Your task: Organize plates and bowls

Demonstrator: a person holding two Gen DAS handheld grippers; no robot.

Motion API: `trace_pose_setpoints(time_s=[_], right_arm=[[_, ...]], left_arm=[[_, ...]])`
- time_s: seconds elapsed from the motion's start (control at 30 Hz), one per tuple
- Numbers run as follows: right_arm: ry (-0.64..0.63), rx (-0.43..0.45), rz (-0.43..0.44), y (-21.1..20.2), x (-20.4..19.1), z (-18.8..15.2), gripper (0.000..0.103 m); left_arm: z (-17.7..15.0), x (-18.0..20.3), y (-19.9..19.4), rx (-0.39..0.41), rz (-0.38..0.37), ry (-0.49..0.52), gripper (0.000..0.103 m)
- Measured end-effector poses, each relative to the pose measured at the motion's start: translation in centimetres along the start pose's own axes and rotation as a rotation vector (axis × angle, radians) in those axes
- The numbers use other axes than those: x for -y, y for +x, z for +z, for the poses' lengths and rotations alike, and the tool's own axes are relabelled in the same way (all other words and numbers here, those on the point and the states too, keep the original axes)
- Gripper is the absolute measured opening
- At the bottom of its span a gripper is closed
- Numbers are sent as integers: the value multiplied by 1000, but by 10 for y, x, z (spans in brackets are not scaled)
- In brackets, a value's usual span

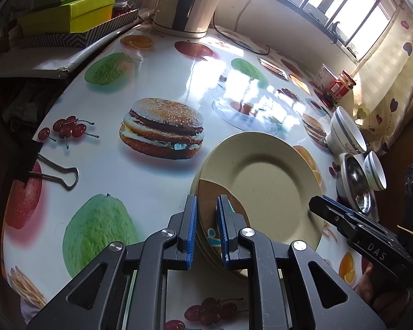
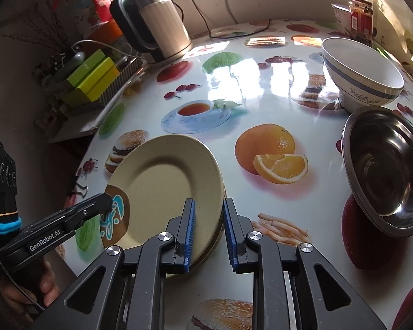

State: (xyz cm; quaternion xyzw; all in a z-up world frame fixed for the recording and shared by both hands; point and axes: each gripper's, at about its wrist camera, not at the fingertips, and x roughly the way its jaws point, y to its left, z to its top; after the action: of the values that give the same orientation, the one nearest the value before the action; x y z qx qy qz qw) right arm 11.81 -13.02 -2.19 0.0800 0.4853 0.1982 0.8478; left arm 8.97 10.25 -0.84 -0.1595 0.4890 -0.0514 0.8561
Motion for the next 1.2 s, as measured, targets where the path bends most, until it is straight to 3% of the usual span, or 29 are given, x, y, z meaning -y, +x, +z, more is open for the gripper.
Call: trace_pose_setpoints(time_s=[0.23, 0.37, 0.57, 0.67, 1.1, 1.2], right_arm=[[9, 3, 12, -2, 3, 1, 24], [4, 19, 19, -4, 3, 2, 34], [19, 15, -2, -1, 7, 2, 44], [29, 8, 0, 2, 10, 1, 44], [52, -26, 31, 13, 16, 0, 48], [58, -31, 43, 15, 17, 0, 48]], left_arm=[[-1, -1, -1, 4, -1, 9, 16], [-3, -1, -1, 8, 2, 13, 31], [-6, -2, 2, -3, -14, 10, 36], [-7, -4, 3, -7, -20, -2, 41], [-10, -7, 9, -31, -60, -36, 43], [-10, -8, 11, -36, -57, -47, 48]])
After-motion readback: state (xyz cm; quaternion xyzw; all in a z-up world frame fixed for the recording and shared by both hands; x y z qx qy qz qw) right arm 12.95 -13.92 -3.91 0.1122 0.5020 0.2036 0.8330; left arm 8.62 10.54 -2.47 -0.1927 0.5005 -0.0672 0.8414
